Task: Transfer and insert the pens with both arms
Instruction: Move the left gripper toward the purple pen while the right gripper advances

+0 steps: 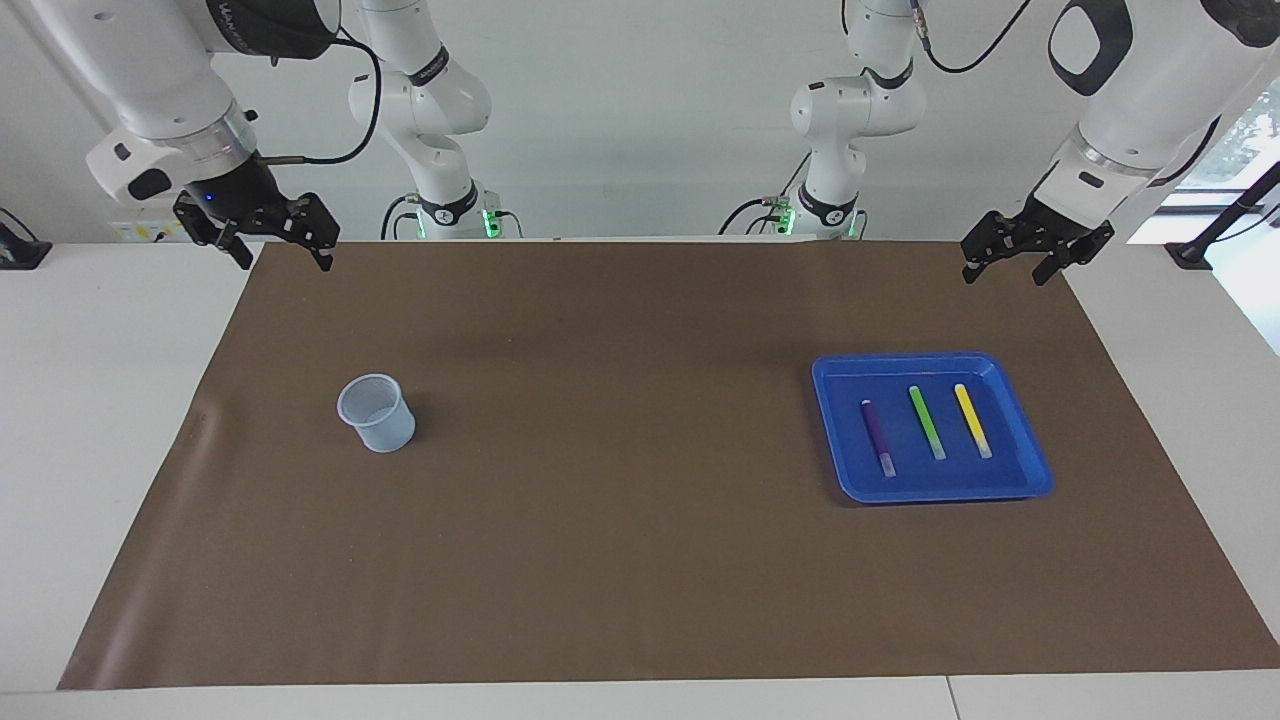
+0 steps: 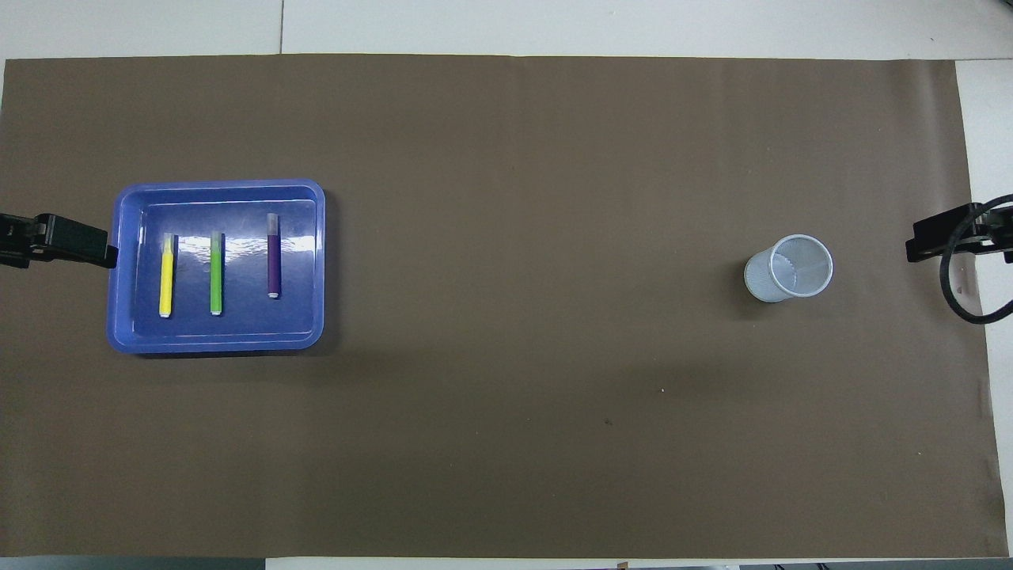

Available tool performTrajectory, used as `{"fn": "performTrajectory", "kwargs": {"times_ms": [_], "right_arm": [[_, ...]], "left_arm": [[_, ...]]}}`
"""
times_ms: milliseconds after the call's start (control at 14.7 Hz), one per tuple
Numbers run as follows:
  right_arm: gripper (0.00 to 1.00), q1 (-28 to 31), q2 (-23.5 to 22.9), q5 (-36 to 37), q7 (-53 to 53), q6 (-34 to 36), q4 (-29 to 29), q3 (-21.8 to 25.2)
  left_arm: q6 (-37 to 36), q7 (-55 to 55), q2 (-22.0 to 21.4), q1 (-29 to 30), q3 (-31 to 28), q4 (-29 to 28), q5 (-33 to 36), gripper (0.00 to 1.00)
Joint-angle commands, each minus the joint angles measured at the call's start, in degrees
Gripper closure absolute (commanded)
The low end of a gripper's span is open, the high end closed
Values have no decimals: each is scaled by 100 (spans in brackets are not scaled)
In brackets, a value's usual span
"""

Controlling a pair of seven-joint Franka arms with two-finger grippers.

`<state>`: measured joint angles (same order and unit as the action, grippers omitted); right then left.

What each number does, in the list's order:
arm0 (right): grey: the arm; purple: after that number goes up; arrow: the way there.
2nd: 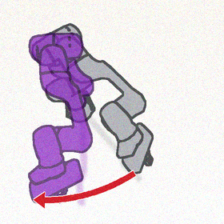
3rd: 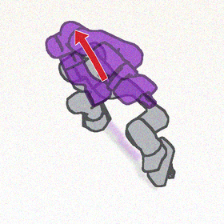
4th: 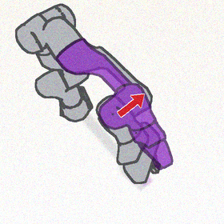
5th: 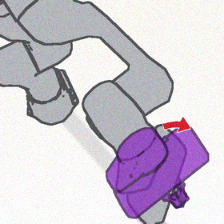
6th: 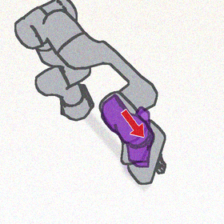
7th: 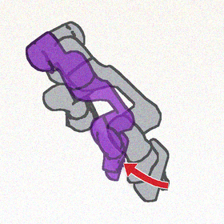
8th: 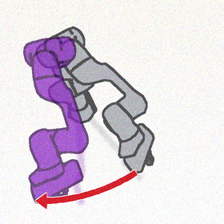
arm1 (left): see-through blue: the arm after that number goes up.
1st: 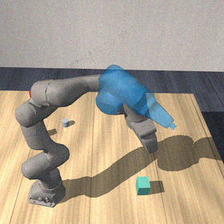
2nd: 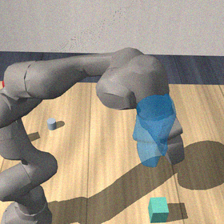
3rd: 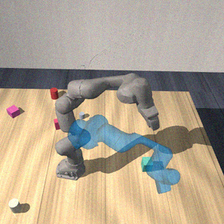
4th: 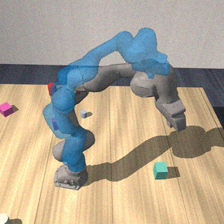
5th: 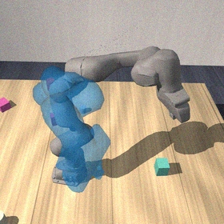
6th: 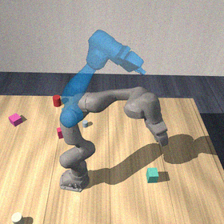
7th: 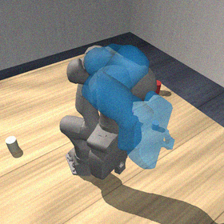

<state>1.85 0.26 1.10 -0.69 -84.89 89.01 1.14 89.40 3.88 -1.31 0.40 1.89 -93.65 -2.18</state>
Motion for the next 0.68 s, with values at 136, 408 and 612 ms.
{"fn": "performTrajectory", "kwargs": {"times_ms": [136,408,612], "right_arm": [[0,43,-34,-101,-107,-72,-42,-18],[0,43,-34,-119,-98,-81,-42,-27],[0,43,0,-119,-98,-54,19,-18]], "left_arm": [[192,86,-195,-67,-110,-276,7,0],[183,86,-203,-58,-101,-276,7,0],[183,86,-203,-58,-101,-276,7,0]]}}
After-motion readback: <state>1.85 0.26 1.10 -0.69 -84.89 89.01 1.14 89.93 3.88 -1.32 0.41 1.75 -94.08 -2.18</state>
